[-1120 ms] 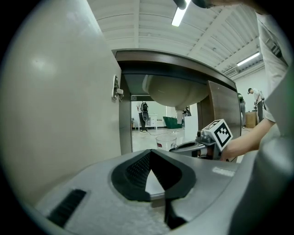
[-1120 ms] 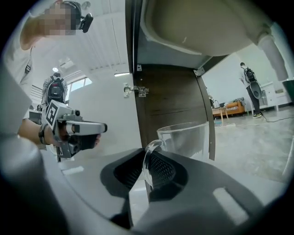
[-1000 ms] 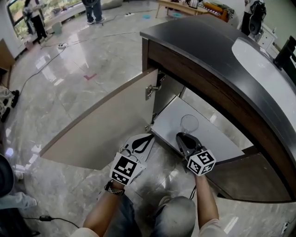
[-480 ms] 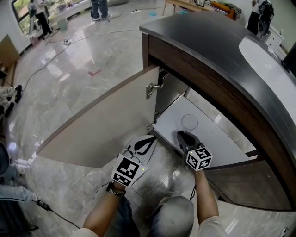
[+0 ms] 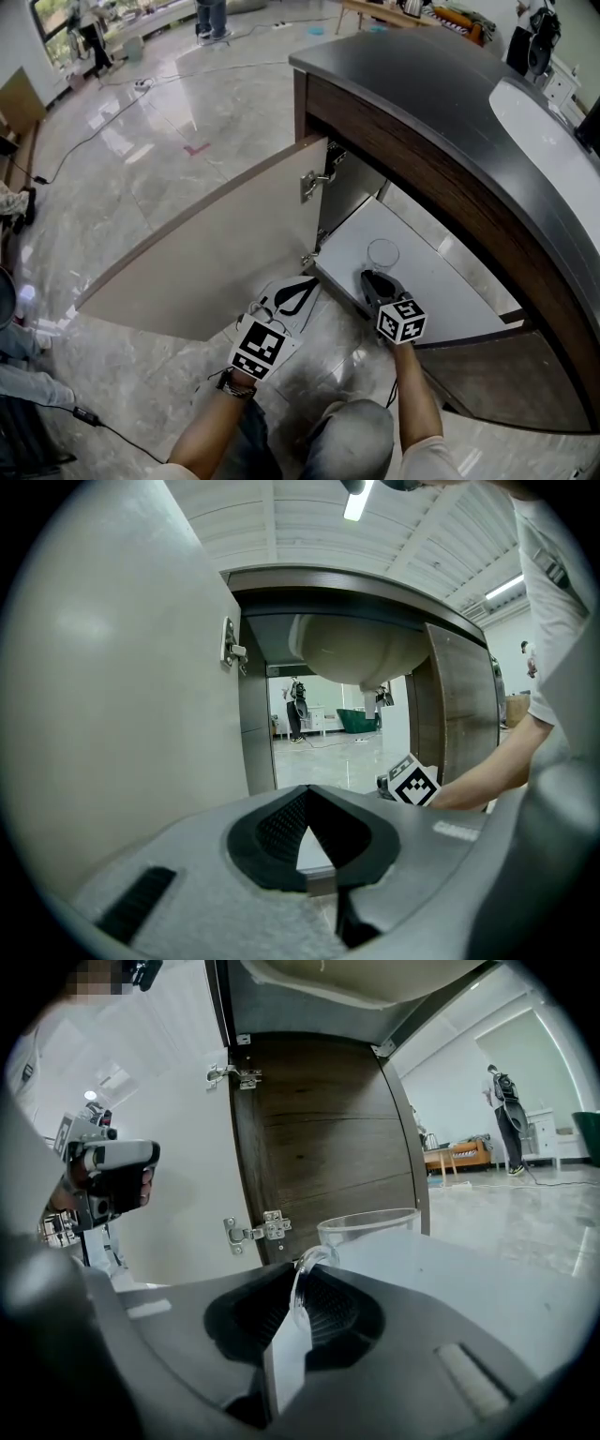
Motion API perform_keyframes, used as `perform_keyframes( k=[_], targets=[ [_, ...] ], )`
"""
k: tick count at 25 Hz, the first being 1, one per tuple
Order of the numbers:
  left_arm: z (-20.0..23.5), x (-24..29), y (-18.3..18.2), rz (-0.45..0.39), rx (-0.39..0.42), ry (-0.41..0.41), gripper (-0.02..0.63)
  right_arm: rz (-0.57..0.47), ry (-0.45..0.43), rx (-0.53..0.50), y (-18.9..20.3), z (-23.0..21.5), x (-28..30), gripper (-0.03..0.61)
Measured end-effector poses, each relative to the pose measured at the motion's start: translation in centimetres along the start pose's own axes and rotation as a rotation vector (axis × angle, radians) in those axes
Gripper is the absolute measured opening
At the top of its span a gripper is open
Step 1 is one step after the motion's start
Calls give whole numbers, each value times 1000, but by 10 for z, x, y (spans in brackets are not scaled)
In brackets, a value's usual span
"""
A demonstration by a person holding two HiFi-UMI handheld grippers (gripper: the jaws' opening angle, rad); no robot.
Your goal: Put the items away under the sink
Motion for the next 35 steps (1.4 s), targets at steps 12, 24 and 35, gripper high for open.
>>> perform_keyframes(
  k=[12,24,35],
  targets=[
    [0,-5,1,-2,6,-3,-2,127,82,-4,11,-2,7,41],
    [-3,-18,1,-14,6,4,-2,118,125,2,17,-4,-14,149],
    [-4,-34,-26,-31,99,24,-2,7,212,-48,-22,25,-69,117]
  ],
)
Point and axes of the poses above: the fingertips, and each gripper's own axes: x forward along the fingers, z to its left, y out of its underside, the point moved 6 cm from there along -x, backward along the fingers, and after that the axes turned 12 degrees about y, right-handed, at the moved point
